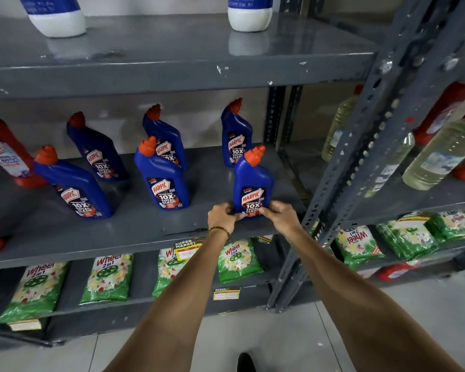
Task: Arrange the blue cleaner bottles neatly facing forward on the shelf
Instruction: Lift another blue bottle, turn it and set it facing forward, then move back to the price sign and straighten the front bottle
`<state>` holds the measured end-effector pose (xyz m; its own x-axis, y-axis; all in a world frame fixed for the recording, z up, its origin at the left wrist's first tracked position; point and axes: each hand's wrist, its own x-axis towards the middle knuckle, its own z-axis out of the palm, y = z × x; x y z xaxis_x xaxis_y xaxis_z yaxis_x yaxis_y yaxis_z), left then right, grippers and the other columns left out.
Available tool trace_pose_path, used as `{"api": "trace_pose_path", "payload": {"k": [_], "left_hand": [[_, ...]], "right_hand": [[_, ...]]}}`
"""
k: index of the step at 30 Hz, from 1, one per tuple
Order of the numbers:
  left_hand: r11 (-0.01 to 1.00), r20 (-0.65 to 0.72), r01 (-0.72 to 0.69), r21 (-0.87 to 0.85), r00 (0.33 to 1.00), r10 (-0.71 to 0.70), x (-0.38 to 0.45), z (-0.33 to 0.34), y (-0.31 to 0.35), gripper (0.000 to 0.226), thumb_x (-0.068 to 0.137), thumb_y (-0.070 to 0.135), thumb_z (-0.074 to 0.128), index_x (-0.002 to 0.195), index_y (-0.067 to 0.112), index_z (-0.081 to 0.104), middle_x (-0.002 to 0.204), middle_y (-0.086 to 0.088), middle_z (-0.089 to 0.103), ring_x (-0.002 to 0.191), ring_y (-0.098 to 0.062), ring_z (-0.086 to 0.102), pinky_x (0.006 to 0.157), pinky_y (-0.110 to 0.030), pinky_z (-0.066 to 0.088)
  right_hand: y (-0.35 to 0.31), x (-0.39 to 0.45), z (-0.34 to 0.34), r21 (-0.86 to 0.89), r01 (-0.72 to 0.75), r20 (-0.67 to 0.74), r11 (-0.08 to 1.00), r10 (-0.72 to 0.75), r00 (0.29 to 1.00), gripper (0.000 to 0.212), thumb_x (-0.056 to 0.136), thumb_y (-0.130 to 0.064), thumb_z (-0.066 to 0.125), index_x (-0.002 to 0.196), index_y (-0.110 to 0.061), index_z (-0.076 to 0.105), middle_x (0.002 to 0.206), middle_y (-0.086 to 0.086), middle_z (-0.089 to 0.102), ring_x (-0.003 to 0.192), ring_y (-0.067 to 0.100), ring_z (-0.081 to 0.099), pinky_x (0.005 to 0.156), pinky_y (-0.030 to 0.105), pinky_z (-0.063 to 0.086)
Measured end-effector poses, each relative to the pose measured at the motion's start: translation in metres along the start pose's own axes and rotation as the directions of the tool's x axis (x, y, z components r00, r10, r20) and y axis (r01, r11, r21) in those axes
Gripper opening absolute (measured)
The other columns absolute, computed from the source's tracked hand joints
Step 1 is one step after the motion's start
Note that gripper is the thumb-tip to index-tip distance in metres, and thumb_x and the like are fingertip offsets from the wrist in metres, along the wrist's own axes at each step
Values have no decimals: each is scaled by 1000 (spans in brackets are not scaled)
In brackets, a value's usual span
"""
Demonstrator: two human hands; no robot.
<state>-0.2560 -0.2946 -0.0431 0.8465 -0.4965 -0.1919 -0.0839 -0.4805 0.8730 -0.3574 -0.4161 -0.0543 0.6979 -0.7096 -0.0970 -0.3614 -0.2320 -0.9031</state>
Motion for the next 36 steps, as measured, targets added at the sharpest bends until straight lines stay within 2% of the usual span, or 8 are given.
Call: {"api": "trace_pose_path", "payload": {"k": [3,8,14,20,26,29,32,36], "left_hand": [[1000,10,-9,14,1000,9,-8,-1,-1,37,70,15,77,103,3,66,106,-17,71,101,-28,64,92,-35,51],[1000,21,-6,-11,1000,6,-15,-2,-1,40,71,13,76,108,3,65,109,-16,71,101,-27,65,96,-39,50],[1000,25,13,-14,1000,-13,-17,-2,1,40,72,12,75,109,4,63,110,-17,70,101,-28,65,97,-42,50],[1000,35,11,-21,999,-11,-17,-2,-1,40,72,14,75,110,4,63,110,-16,70,102,-27,65,97,-42,50],[1000,62,6,7,998,-7,-17,-12,-7,47,75,9,72,119,3,57,119,-18,65,110,-29,61,99,-41,48],[999,56,0,43,998,-3,-16,-28,-15,52,78,13,70,126,5,52,127,-18,60,118,-29,56,103,-37,45],[997,30,20,70,999,-23,-16,-54,-28,52,80,21,68,127,8,52,130,-17,57,120,-29,53,103,-34,42],[995,20,31,98,999,-33,-16,-96,-50,48,81,20,67,125,9,54,130,-16,57,119,-29,53,101,-33,41]], "right_hand": [[-1,-8,0,9,-10,-8,1000,10,1000,27,82,-15,66,104,0,65,108,19,70,102,28,64,93,42,49],[-2,-15,-1,9,-23,-8,1000,23,1000,24,83,-16,66,102,-2,66,105,17,71,100,27,65,90,41,49],[-5,-17,-3,25,-20,-2,999,21,1000,26,82,-16,66,103,0,65,108,17,70,100,24,65,86,31,48],[-5,-16,-6,8,-16,9,1000,16,1000,27,81,-15,68,104,-1,65,108,17,70,97,22,65,86,32,50],[-6,-19,-3,95,-86,-8,992,87,996,39,73,3,71,111,6,61,115,24,65,97,22,60,87,32,46],[-7,-24,4,105,-138,-63,985,145,987,39,71,5,71,109,7,61,115,23,66,98,23,61,87,33,46],[-14,-35,18,73,-202,-180,977,212,960,40,72,-1,73,110,6,61,113,19,66,106,30,61,93,41,45],[-22,-56,44,-13,-278,-365,961,254,896,33,75,-13,69,101,6,62,99,23,65,105,36,60,77,35,42]]}}
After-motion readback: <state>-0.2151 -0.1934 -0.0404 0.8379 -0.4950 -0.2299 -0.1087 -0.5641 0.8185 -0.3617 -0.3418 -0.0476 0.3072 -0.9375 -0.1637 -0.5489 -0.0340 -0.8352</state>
